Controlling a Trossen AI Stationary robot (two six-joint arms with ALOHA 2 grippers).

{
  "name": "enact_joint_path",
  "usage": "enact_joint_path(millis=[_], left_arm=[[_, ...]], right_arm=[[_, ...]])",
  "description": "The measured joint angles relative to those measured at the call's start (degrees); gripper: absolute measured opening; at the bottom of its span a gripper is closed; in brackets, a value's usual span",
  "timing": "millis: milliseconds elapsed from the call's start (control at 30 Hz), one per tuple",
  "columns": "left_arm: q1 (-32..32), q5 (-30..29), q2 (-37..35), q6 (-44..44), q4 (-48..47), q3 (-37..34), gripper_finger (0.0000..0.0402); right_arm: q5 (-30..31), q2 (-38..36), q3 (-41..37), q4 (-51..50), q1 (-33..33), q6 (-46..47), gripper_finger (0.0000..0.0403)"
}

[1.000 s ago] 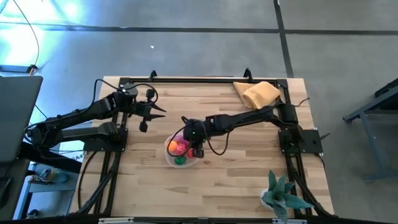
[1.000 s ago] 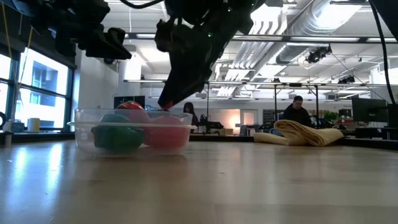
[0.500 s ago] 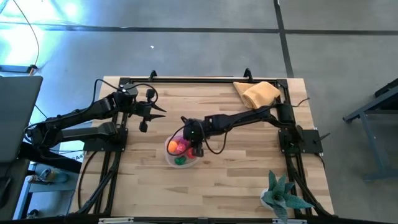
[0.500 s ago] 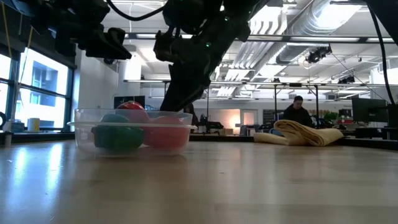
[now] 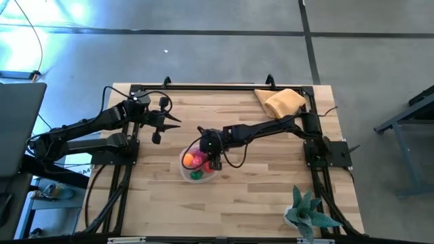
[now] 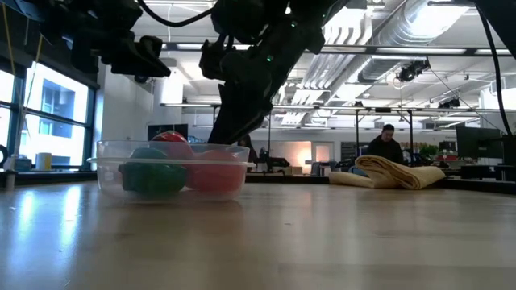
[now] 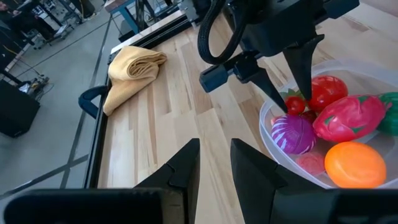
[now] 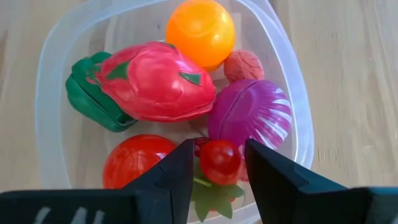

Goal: Pick and placing Produce into tupperware
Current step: Return to Home Position

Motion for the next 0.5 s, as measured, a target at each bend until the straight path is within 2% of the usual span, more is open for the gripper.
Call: enact_joint_path(millis=[233, 500], left_arm=[[0.00, 0.00, 0.00, 0.02, 0.00, 0.00, 0.0079], [0.02, 0.00, 0.00, 0.00, 0.02, 0.00, 0.0079]], right_arm=[[-0.03, -1.44, -0.02, -1.58, -0.02, -1.32, 0.0136], [-0.09, -13.72, 0.00, -6.36, 1.39, 0.46, 0.0118]])
